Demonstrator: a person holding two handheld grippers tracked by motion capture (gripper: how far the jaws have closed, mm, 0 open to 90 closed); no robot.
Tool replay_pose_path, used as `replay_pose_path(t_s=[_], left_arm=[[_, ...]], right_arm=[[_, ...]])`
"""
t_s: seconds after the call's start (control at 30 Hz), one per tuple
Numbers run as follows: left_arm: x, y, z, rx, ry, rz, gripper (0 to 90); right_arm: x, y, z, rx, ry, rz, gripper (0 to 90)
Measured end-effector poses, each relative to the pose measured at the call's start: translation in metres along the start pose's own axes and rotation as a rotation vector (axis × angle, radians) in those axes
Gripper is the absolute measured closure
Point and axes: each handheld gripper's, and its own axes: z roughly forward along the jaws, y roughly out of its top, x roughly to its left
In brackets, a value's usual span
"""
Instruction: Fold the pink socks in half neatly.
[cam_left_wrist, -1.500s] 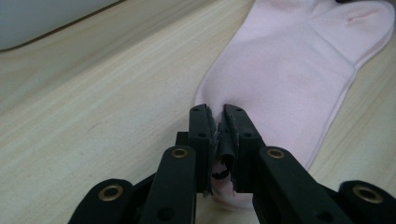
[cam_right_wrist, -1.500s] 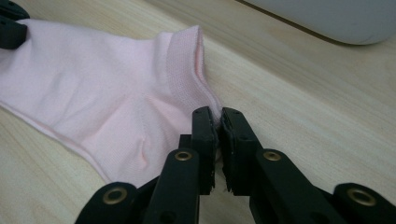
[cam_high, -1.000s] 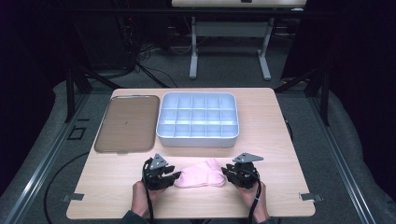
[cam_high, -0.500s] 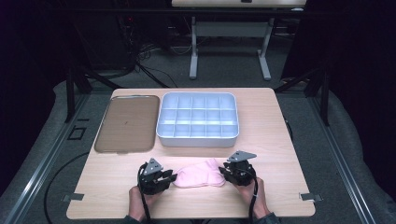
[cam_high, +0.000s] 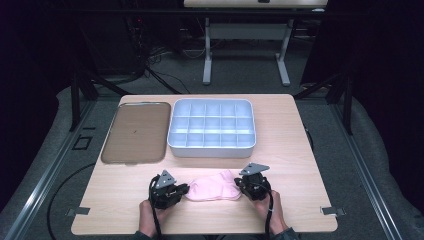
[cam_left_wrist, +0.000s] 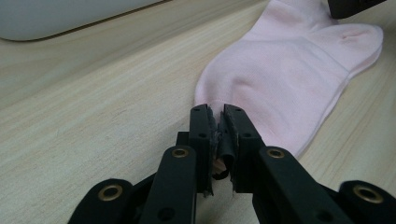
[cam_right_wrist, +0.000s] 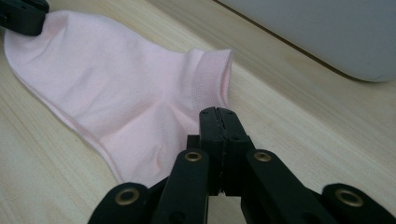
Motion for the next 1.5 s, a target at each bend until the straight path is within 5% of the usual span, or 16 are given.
replay_pose_path(t_s=[0.13, 0.3, 0.63, 1.0, 1.5], left_arm=[[0.000, 0.000, 0.000, 0.001, -0.007, -0.013, 81.8], [0.000, 0.000, 0.000, 0.002, -0.004, -0.008, 81.8], [0.001, 0.000, 0.000, 0.003, -0.010, -0.017, 81.9], [0.000, 0.000, 0.000, 0.003, -0.005, -0.013, 81.9], [0.001, 0.000, 0.000, 0.003, -0.009, -0.015, 81.9]], right_arm=[[-0.003, 0.007, 0.001, -0.016, 0.017, 0.006, 74.4], [-0.004, 0.014, 0.008, 0.003, 0.017, 0.009, 69.7], [-0.002, 0.016, 0.013, 0.032, 0.030, -0.029, 85.4], [-0.002, 0.021, 0.000, 0.003, 0.039, -0.012, 85.6], [0.016, 0.045, -0.021, -0.005, 0.134, -0.003, 85.7]])
